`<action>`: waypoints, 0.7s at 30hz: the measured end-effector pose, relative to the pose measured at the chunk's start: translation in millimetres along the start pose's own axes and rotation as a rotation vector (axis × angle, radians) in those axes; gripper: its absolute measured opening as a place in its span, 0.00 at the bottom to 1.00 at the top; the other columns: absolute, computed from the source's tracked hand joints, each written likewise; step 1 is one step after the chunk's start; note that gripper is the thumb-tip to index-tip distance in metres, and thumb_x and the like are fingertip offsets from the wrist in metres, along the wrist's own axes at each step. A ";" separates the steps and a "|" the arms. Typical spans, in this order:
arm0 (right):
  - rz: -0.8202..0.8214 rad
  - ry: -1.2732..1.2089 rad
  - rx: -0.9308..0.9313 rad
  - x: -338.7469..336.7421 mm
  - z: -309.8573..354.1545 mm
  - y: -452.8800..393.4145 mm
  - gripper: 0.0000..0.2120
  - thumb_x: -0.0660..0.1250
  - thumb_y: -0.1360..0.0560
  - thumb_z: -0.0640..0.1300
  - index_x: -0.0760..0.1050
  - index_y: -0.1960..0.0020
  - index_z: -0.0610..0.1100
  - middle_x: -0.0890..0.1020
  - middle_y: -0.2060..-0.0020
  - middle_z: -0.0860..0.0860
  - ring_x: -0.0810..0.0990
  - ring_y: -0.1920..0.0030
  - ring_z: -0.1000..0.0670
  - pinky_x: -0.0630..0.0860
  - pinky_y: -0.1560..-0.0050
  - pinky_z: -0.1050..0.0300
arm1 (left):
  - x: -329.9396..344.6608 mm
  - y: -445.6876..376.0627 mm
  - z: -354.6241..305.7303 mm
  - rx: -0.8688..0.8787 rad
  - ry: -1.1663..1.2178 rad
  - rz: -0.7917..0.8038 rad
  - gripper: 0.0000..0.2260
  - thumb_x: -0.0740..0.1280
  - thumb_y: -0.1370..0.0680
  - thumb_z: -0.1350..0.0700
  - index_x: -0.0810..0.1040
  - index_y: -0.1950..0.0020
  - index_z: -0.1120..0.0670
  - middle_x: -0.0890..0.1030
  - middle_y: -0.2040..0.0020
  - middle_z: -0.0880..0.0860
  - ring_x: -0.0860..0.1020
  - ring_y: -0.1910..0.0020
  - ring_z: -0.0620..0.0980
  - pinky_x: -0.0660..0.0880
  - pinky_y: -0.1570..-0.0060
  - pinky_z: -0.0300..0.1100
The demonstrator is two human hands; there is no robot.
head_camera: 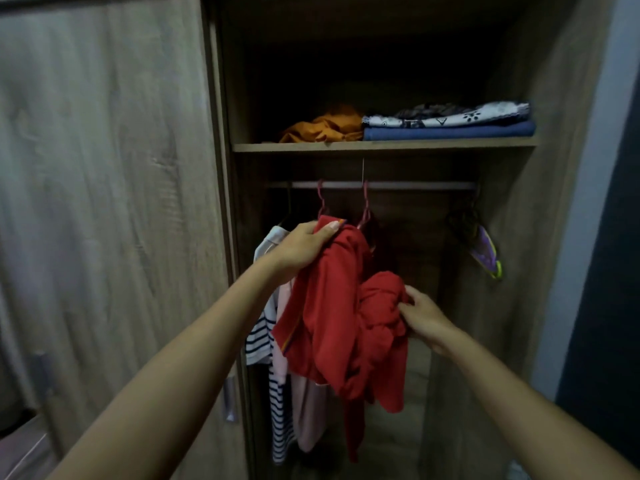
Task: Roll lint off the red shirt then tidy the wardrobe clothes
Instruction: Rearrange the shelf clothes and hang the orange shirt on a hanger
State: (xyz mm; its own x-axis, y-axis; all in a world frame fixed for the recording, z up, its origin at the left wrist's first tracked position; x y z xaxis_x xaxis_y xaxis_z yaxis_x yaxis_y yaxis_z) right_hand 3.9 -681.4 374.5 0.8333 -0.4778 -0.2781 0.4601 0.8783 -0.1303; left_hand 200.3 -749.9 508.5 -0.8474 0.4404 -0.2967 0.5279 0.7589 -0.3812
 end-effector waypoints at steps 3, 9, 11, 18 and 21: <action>0.051 0.158 0.069 6.3 1.4 7.9 0.25 0.64 0.24 0.36 0.68 0.28 0.48 0.79 0.45 0.51 0.80 0.51 0.49 0.74 0.64 0.62 | -1.6 -2.9 3.3 0.000 0.030 -0.012 0.12 0.61 0.19 0.52 0.80 0.41 0.54 0.82 0.54 0.46 0.79 0.54 0.41 0.75 0.50 0.33; -0.019 0.224 -0.085 13.5 46.5 10.6 0.25 0.68 0.25 0.42 0.68 0.28 0.46 0.77 0.41 0.47 0.78 0.52 0.53 0.73 0.57 0.66 | -3.3 -17.9 4.5 -0.037 -0.096 -0.091 0.19 0.58 0.19 0.59 0.66 0.27 0.55 0.74 0.37 0.54 0.74 0.40 0.51 0.70 0.34 0.47; -0.008 0.069 -0.103 18.9 59.7 16.0 0.19 0.68 0.25 0.41 0.73 0.35 0.46 0.79 0.53 0.49 0.78 0.60 0.53 0.76 0.61 0.60 | -0.8 -21.6 12.0 -0.083 -0.074 -0.097 0.23 0.57 0.20 0.63 0.63 0.25 0.50 0.76 0.40 0.55 0.77 0.47 0.50 0.76 0.45 0.45; 0.140 0.198 -0.132 56.6 68.5 31.2 0.28 0.73 0.31 0.56 0.65 0.35 0.55 0.78 0.58 0.53 0.79 0.61 0.54 0.74 0.61 0.58 | 37.2 -12.6 28.3 -0.244 0.361 0.053 0.18 0.48 0.19 0.70 0.76 0.48 0.57 0.75 0.61 0.55 0.73 0.65 0.46 0.71 0.65 0.39; 0.043 0.299 -0.164 62.8 65.8 31.7 0.26 0.73 0.32 0.58 0.67 0.39 0.55 0.81 0.53 0.55 0.80 0.52 0.53 0.76 0.50 0.57 | 40.6 -13.9 20.6 -0.282 0.437 0.067 0.18 0.48 0.18 0.67 0.74 0.56 0.55 0.74 0.62 0.54 0.74 0.68 0.45 0.73 0.67 0.38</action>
State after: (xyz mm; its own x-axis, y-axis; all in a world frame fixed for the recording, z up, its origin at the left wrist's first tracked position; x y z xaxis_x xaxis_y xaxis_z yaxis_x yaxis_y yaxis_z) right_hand 90.9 -684.8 415.4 0.7131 -0.4348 -0.5500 0.3507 0.9005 -0.2572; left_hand 159.8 -752.4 483.7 -0.7889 0.6058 0.1036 0.5969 0.7953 -0.1055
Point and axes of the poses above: each hand's wrist, its own y-axis away from the middle knuckle, its own x-axis out of the palm, z = x × y, the point moved 8 cm from there along -y, towards the middle knuckle
